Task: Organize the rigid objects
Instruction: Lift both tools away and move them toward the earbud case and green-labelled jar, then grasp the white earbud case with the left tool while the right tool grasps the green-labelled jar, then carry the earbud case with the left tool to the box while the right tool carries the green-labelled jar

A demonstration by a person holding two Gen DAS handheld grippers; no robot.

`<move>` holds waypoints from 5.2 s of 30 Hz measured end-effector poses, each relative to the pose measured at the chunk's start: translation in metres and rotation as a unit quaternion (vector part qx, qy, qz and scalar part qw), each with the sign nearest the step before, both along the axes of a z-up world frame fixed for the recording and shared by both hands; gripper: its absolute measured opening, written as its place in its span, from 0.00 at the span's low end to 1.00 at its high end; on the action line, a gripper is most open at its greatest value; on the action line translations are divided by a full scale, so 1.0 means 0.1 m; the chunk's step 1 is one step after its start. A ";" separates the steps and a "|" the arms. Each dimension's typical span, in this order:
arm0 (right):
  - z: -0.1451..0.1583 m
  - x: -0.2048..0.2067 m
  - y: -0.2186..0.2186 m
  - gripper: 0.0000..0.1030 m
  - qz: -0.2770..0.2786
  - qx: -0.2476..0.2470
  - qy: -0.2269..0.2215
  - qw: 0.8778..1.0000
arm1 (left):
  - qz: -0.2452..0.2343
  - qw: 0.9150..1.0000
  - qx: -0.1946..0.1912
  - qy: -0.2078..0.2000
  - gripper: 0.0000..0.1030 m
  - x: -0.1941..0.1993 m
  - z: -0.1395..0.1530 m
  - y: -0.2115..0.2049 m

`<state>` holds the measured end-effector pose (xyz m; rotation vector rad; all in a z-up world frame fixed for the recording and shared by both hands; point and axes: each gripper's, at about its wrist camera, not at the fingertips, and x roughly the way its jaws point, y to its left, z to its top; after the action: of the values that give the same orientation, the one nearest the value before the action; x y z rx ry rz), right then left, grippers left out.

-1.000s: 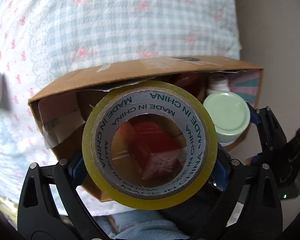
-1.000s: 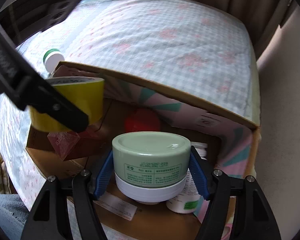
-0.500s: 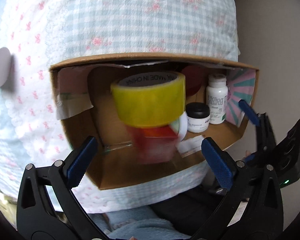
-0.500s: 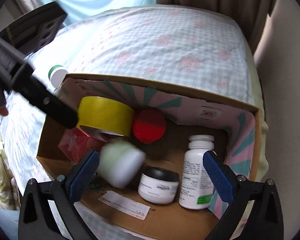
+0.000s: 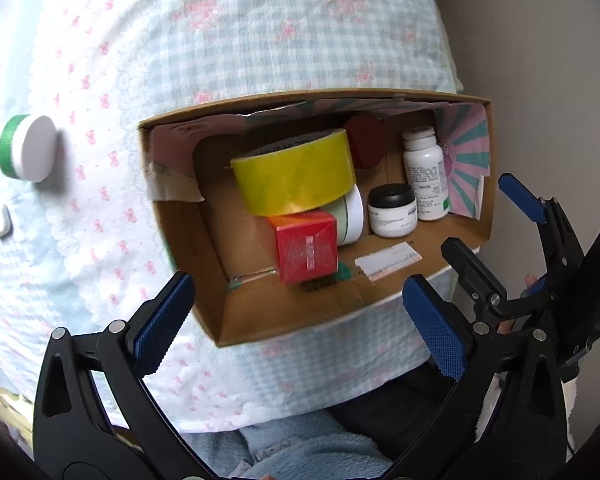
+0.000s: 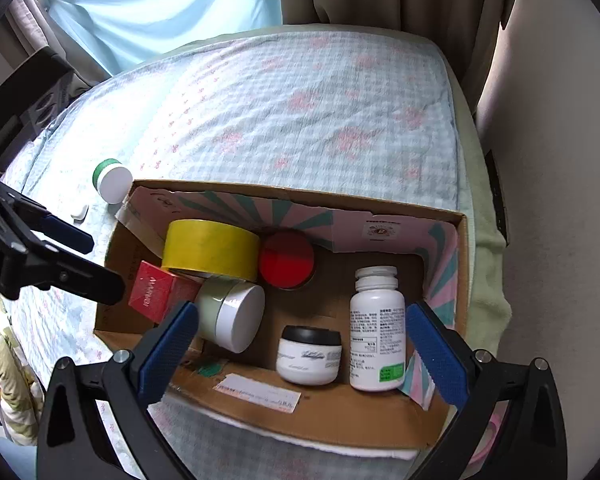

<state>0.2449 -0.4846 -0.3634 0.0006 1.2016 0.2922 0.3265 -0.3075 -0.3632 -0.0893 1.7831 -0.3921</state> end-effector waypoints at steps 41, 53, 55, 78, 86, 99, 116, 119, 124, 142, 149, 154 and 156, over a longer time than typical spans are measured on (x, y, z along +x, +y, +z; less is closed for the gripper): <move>1.63 -0.31 2.61 1.00 0.093 -0.013 -0.089 0.992 | 0.205 0.928 0.081 -0.302 1.00 -1.40 1.35 3.53; 0.59 0.48 3.42 1.00 0.208 -0.063 -0.090 0.972 | 0.263 0.911 0.105 -0.301 0.99 -0.91 0.02 3.84; 0.33 0.59 3.55 1.00 0.241 -0.077 -0.089 0.963 | 0.267 0.908 0.112 -0.302 0.99 -0.79 -0.26 3.82; -1.02 1.32 4.16 1.00 0.396 -0.121 -0.042 0.909 | 0.219 0.905 0.144 -0.336 0.61 -0.12 -1.43 3.64; -1.19 1.26 4.31 0.66 0.429 -0.139 -0.018 0.892 | 0.216 0.906 0.133 -0.338 0.56 -0.18 -1.38 3.69; -1.03 1.08 4.25 0.66 0.385 -0.129 -0.024 0.914 | 0.239 0.897 0.127 -0.349 0.56 -0.33 -1.11 3.73; 0.46 0.54 3.54 0.66 0.222 -0.034 -0.045 0.974 | 0.193 0.888 0.089 -0.409 0.56 -0.85 0.39 3.18; 0.66 0.38 3.31 0.66 0.196 -0.028 -0.049 0.979 | 0.172 0.890 0.076 -0.416 0.56 -0.96 0.64 2.94; 0.95 0.10 2.71 0.66 0.141 -0.026 -0.050 0.988 | 0.140 0.895 0.045 -0.420 0.56 -1.13 0.95 2.42; 1.04 -0.27 0.47 0.66 -0.030 -0.063 -0.016 0.997 | 0.006 0.914 -0.036 -0.403 0.56 -1.53 1.09 0.32; 0.86 -0.18 -0.02 0.66 -0.065 -0.052 -0.003 0.997 | -0.044 0.919 -0.047 -0.388 0.56 -1.49 0.89 -0.26; 0.65 -0.01 -0.22 0.66 -0.067 -0.039 0.009 0.997 | -0.072 0.922 -0.050 -0.377 0.56 -1.34 0.68 -0.61; 0.52 0.07 -0.28 0.66 -0.062 -0.033 0.014 0.997 | -0.085 0.923 -0.047 -0.373 0.56 -1.27 0.55 -0.76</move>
<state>0.2524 -0.5127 -0.3112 0.0220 1.2322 0.1450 0.1997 -0.3830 -0.3082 0.1377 1.0177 -0.5498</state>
